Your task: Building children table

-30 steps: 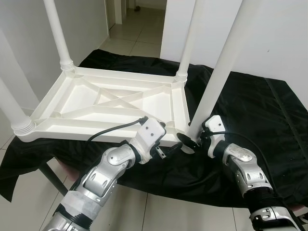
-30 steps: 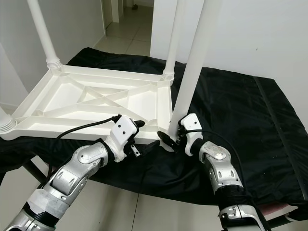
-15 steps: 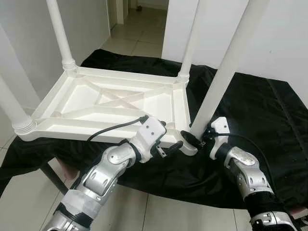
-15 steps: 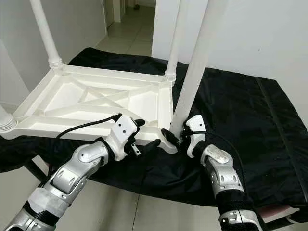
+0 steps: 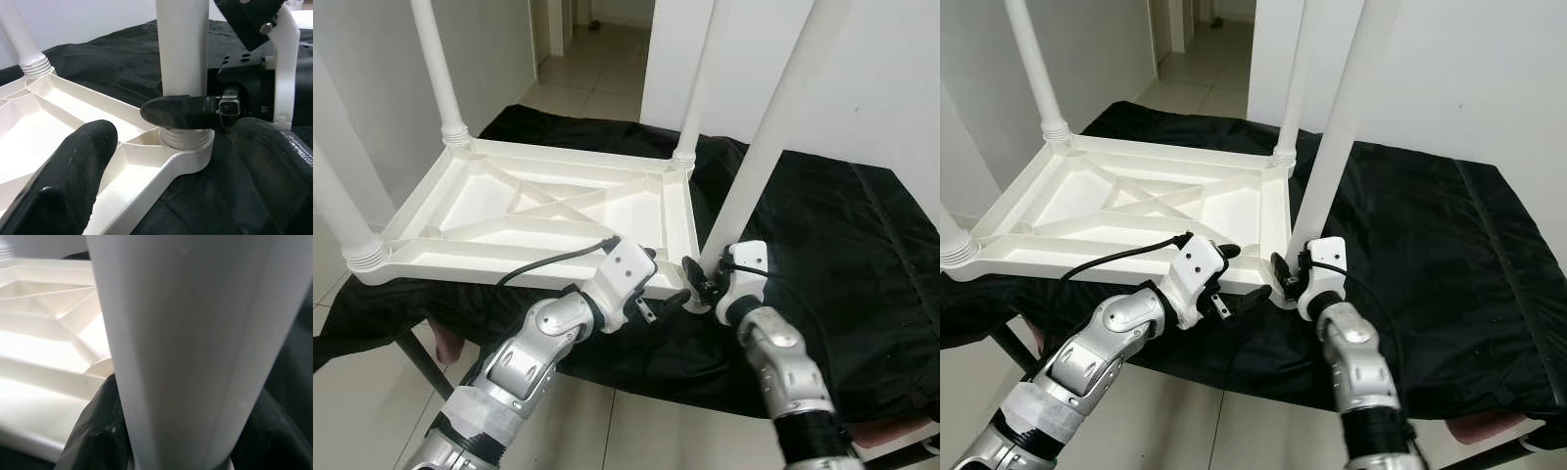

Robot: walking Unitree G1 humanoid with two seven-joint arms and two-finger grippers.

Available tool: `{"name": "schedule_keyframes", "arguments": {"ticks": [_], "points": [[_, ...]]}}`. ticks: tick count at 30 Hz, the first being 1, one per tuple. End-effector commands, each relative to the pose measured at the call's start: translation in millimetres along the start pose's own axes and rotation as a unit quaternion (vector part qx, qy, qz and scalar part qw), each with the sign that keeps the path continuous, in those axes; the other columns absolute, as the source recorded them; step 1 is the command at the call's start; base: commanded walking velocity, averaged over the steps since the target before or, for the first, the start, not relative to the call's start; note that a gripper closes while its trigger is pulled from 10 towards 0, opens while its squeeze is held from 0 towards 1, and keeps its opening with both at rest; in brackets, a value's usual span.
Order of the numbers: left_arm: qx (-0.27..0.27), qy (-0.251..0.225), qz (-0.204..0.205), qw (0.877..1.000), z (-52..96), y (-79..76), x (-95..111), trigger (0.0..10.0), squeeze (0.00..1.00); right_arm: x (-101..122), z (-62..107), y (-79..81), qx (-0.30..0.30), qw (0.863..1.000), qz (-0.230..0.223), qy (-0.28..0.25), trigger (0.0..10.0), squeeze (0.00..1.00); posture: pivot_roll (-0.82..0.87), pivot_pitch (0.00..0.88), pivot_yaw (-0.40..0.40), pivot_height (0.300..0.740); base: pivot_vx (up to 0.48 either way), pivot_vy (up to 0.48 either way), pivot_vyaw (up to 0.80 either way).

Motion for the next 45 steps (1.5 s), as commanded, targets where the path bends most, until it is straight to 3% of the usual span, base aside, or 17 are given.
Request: {"name": "schedule_keyframes", "arguments": {"ticks": [1,2,6,13,14,23,24,25,26,29,31,34,37,45], "points": [[-0.043,0.008,0.002,0.999,0.5,-8.2,-2.8,10.0,0.00,-12.3,4.4,-8.0,-0.042,0.999,-0.005,0.027,10.0,0.00,-0.03,0.000,-0.075,0.740,0.000,0.000,0.00],[-0.042,0.008,0.002,0.999,0.7,-8.1,-2.9,10.0,0.00,-12.2,4.7,-8.1,-0.091,0.996,-0.010,0.023,10.0,0.00,-0.03,0.000,-0.077,0.740,0.000,0.000,0.00],[-0.041,0.008,0.003,0.999,1.1,-8.3,-2.9,10.0,0.00,-11.9,4.2,-3.7,-0.152,0.988,-0.030,0.021,10.0,0.00,-0.02,0.000,-0.079,0.740,0.000,0.000,0.00],[-0.038,0.009,0.005,0.999,2.4,-8.0,-4.0,10.0,0.00,3.3,4.2,10.3,-0.113,0.993,-0.046,-0.010,10.0,0.00,-0.02,0.000,-0.079,0.740,0.000,0.000,0.00],[-0.037,0.010,0.005,0.999,2.6,-7.4,-4.1,10.0,0.00,4.5,5.3,9.9,-0.107,0.993,-0.055,-0.012,10.0,1.00,-0.02,0.000,-0.079,0.740,0.000,0.000,0.00],[-0.030,0.010,0.007,0.999,3.8,-5.5,-3.8,10.0,0.00,9.3,11.3,-2.4,-0.088,0.995,-0.049,-0.026,10.0,1.00,-0.02,0.000,-0.084,0.740,0.000,0.000,0.00],[-0.028,0.011,0.007,1.000,4.7,-4.7,-3.9,10.0,0.00,8.3,13.4,-7.4,-0.067,0.996,-0.047,-0.024,10.0,0.37,-0.02,0.000,-0.081,0.740,0.000,0.000,0.00],[-0.028,0.011,0.007,1.000,4.7,-4.7,-3.9,10.0,0.00,8.3,13.4,-7.4,-0.067,0.996,-0.047,-0.024,10.0,0.37,-0.02,0.000,-0.081,0.740,0.000,0.000,0.00],[-0.027,0.011,0.007,1.000,4.9,-4.3,-3.8,10.0,0.00,8.1,13.8,-8.8,-0.051,0.997,-0.047,-0.023,10.0,0.00,-0.02,0.000,-0.081,0.740,0.000,0.000,0.00],[-0.025,0.012,0.007,1.000,5.1,-3.3,-3.7,10.0,0.00,8.7,13.5,-11.1,-0.012,0.999,-0.048,-0.022,10.0,0.00,-0.02,0.000,-0.078,0.740,0.000,0.000,0.00],[-0.025,0.012,0.007,1.000,5.7,-2.5,-3.3,10.0,0.00,11.2,9.5,-14.4,0.054,0.998,-0.027,-0.024,10.0,0.00,-0.02,0.000,-0.072,0.740,0.000,0.000,0.00],[-0.024,0.013,0.006,1.000,5.9,-1.8,-3.1,10.0,0.00,12.9,7.4,-16.0,0.092,0.995,-0.011,-0.025,10.0,0.00,-0.01,0.000,-0.071,0.740,0.000,0.000,0.00],[-0.022,0.013,0.005,1.000,5.8,0.2,-2.8,10.0,0.00,12.3,1.5,-9.4,0.177,0.983,0.043,-0.018,10.0,0.00,-0.01,0.000,-0.070,0.740,0.000,0.000,0.00],[-0.020,0.011,0.003,1.000,4.8,1.5,-0.8,10.0,0.00,14.3,-17.2,-6.1,0.241,0.968,0.073,-0.004,10.0,0.00,0.00,0.000,-0.071,0.740,0.000,0.000,0.00]]}}
Point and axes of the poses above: a point about 5 cm out from each wrist's last joint towards the gripper, its own z axis pointing back from the gripper into the wrist, its own x axis along the axis of the wrist's last joint, y = z × x, the point moved 3 cm from there along -z, pointing out of the wrist towards the gripper, and after that the axes turned 1 degree about z, right-handed, at the moved point
